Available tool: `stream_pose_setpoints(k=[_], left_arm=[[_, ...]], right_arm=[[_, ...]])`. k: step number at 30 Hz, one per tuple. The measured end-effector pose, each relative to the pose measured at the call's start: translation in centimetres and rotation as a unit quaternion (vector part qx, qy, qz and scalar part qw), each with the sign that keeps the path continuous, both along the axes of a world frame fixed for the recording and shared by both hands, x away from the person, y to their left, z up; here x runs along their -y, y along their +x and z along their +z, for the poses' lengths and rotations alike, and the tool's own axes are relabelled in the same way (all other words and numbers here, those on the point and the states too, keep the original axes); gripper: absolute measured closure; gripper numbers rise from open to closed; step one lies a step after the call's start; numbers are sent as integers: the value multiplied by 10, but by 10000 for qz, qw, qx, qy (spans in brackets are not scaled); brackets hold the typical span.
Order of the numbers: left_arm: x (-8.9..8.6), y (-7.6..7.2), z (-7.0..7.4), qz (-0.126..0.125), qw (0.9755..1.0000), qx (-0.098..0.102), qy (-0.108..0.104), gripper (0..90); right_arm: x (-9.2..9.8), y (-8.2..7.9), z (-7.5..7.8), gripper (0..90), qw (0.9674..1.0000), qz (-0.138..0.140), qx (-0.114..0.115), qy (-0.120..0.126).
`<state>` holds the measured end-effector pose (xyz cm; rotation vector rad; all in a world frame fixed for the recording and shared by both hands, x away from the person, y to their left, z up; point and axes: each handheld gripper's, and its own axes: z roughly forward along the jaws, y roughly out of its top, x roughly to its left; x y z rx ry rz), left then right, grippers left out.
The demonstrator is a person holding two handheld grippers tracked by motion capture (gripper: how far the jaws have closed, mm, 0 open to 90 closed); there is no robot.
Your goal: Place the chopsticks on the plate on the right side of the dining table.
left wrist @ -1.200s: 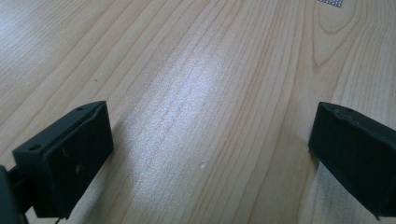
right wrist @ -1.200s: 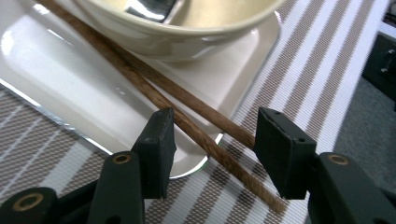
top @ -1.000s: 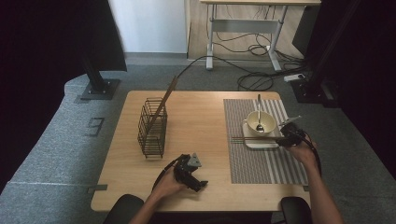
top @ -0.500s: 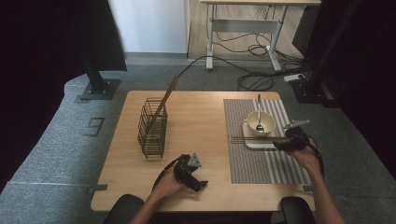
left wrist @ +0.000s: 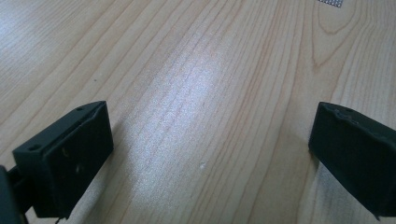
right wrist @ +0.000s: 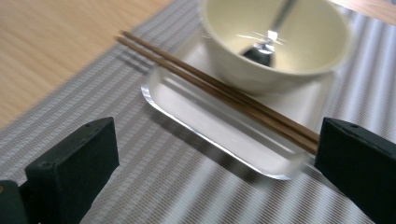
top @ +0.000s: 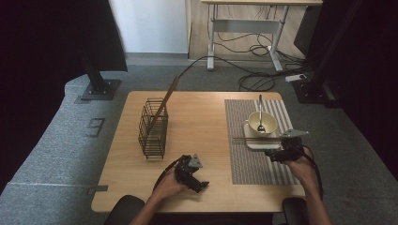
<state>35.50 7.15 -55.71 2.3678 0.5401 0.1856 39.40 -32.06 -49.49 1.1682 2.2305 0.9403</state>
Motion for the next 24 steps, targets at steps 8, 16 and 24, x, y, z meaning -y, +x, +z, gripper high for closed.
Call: stream_pose_setpoints(k=[8,16,24], left_arm=[[0,0,0,-14,10000,3,3,0],[0,0,0,-27,10000,3,6,0],[0,0,0,-28,10000,2,6,0]], right_arm=[[-31,8,-22,0,9998,154,-82,-34],[-45,12,-44,0,9992,240,-39,-306],[-35,14,-50,0,9997,195,70,158]])
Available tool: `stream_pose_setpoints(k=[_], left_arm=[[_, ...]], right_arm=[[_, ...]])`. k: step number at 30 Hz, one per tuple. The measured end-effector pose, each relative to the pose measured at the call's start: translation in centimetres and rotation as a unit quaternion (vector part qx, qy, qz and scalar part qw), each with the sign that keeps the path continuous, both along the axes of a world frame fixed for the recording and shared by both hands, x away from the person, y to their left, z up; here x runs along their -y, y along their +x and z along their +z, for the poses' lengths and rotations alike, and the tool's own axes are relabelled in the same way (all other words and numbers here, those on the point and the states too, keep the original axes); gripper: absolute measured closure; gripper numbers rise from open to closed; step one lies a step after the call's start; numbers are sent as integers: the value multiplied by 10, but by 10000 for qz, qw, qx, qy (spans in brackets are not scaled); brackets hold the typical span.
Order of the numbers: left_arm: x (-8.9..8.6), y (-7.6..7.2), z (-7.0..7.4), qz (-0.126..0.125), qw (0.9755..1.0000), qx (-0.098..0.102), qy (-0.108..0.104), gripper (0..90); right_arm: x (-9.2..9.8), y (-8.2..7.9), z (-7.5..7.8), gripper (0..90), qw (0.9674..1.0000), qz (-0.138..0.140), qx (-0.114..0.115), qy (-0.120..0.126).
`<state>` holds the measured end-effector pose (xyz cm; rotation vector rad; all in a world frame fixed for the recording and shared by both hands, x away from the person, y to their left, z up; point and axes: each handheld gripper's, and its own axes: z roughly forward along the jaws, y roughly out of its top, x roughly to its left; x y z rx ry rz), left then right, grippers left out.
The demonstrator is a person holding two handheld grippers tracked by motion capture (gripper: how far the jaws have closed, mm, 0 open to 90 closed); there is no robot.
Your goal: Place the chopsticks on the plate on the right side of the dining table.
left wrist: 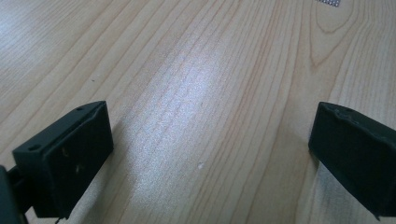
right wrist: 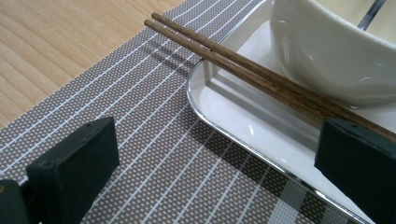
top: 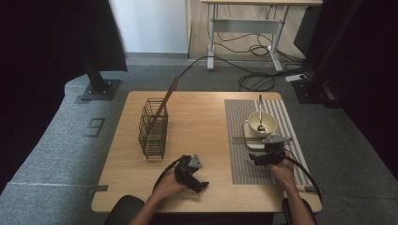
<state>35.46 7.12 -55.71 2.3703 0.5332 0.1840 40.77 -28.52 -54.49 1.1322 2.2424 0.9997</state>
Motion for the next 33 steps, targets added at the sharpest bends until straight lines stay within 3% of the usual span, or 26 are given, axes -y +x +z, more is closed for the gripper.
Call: stream_pose_setpoints(k=[11,33], left_arm=[[0,0,0,-2,10000,0,1,0],[1,0,0,2,10000,-2,-5,0]], right_arm=[[-1,13,-6,0,9998,74,17,180],[-4,19,-12,0,9998,169,37,-22]])
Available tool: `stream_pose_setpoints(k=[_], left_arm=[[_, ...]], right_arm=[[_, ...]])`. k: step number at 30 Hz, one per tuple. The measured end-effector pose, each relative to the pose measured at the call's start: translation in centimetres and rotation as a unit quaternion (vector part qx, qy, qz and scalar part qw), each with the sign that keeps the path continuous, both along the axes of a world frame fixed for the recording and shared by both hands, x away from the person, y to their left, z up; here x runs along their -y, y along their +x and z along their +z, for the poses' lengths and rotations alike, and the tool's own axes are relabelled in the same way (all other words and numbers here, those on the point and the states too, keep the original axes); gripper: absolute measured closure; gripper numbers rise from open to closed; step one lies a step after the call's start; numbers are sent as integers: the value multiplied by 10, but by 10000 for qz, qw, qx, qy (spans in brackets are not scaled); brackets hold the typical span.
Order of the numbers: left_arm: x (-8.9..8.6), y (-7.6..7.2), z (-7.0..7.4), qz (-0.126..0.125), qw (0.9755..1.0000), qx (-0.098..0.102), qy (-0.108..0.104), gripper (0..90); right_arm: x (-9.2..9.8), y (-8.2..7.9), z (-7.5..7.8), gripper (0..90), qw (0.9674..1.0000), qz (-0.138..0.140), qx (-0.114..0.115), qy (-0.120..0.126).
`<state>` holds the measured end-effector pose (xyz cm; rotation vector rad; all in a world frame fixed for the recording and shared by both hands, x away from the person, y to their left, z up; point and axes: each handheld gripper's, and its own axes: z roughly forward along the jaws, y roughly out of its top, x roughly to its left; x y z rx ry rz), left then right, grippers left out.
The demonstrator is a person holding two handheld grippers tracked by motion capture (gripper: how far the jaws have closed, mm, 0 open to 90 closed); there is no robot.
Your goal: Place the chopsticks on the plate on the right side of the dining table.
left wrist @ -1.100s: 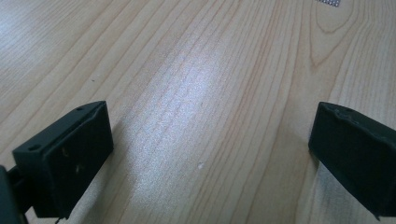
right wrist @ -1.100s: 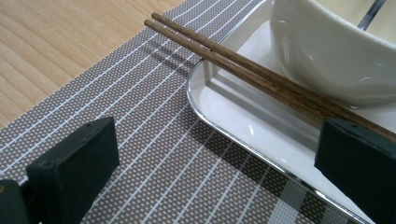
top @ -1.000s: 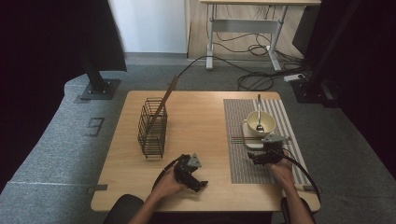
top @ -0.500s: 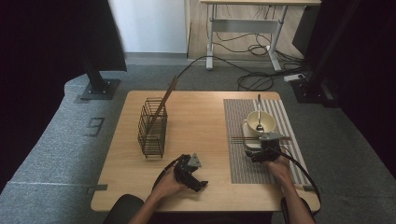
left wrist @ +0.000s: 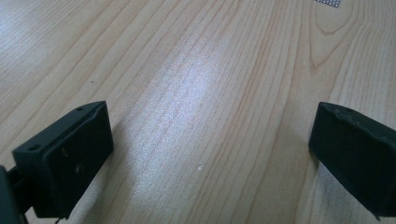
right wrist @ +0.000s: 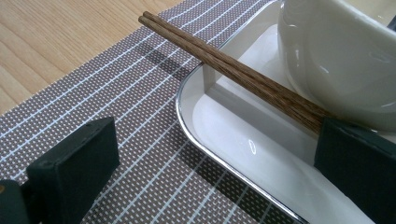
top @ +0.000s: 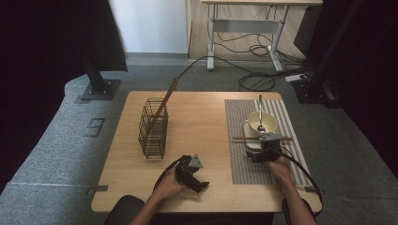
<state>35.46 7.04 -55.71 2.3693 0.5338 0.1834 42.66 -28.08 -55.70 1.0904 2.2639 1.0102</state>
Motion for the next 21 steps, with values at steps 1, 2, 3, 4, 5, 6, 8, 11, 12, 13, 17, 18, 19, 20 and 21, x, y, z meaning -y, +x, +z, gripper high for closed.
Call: stream_pose_setpoints(k=[1,2,3,4,5,6,8,11,12,13,17,18,19,20,21], left_arm=[[0,0,0,-2,10000,-1,0,0],[0,0,0,1,10000,1,1,0],[0,0,0,-1,10000,0,0,0],[0,0,0,-1,10000,0,-1,0],[0,0,0,-2,10000,0,0,0],[0,0,0,-1,10000,1,0,0],[0,0,0,-3,10000,0,1,0],[0,0,0,2,10000,0,-1,0],[0,0,0,2,10000,0,-1,0],[0,0,0,2,10000,0,-2,0],[0,0,0,2,10000,1,0,0],[0,0,0,0,10000,1,0,0],[0,0,0,0,10000,1,1,0],[0,0,0,1,10000,1,0,0],[0,0,0,-1,10000,-1,-2,0]], right_arm=[[0,0,0,0,10000,-1,1,-1],[0,0,0,0,10000,-1,1,-1],[0,0,0,0,10000,-1,1,-2],[0,0,0,0,10000,-2,-5,-1],[0,0,1,0,10000,-6,-30,1],[0,0,1,0,10000,-18,-59,15],[2,-1,4,0,10000,-1,-47,49],[6,-6,12,0,9999,-10,28,134],[8,-8,14,0,9999,-43,62,106],[11,-9,16,0,9999,-90,105,62],[32,-11,24,0,9992,-353,171,127],[38,-11,25,0,9987,-448,183,141],[44,-12,26,0,9982,-550,181,146],[49,-12,26,0,9977,-645,179,137],[55,-12,26,0,9970,-743,161,123]])
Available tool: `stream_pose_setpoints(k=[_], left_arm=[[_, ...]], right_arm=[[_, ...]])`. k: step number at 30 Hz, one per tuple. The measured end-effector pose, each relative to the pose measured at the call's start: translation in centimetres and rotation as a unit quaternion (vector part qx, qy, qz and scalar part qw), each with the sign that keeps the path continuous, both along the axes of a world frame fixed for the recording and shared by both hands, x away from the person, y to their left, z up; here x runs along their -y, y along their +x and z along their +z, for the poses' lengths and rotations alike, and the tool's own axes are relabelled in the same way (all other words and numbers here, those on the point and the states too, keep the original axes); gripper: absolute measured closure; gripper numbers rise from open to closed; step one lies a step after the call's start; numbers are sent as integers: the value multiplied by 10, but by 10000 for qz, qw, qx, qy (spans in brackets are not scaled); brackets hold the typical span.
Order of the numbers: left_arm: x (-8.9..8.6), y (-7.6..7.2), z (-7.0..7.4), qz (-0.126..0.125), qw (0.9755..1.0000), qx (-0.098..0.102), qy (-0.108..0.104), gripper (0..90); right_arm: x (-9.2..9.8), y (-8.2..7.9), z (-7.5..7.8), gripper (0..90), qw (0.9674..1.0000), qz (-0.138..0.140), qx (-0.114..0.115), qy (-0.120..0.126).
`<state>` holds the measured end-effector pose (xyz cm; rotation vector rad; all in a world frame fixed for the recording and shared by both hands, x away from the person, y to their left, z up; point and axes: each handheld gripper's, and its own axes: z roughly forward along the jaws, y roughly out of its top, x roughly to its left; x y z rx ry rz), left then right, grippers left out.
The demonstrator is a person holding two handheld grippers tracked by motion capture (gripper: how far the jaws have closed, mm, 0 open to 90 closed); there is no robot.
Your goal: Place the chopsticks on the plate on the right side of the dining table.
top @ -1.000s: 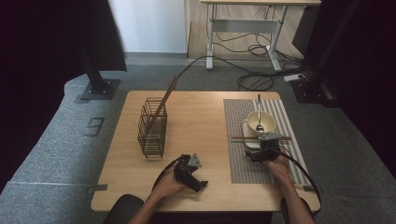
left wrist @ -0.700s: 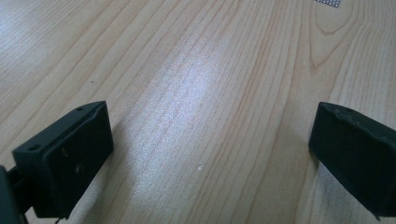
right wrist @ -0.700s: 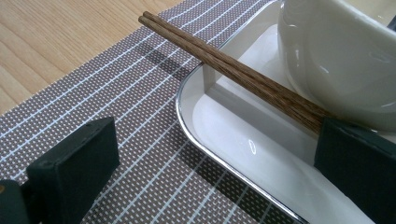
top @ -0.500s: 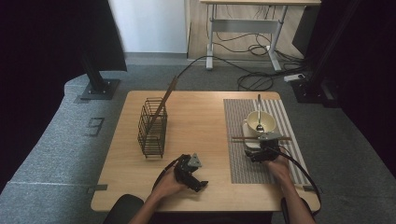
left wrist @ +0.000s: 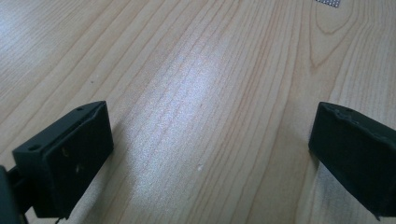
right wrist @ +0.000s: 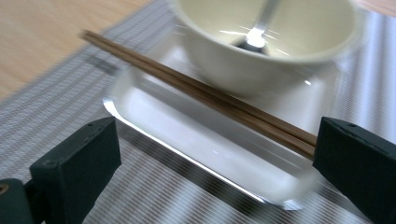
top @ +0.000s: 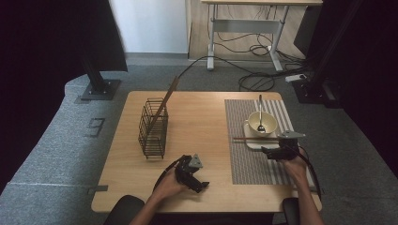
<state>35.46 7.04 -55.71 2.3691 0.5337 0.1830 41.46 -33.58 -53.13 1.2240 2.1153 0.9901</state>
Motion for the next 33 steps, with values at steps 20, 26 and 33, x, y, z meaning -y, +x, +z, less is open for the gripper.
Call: stream_pose_setpoints(k=[20,26,33], left_arm=[[0,0,0,2,10000,2,0,0],[0,0,0,1,10000,1,1,0],[0,0,0,0,10000,2,1,0]], right_arm=[[48,3,-12,113,9930,-1162,112,187],[48,7,-17,124,9925,-1212,-14,128],[49,9,-19,132,9927,-1189,-37,191]])
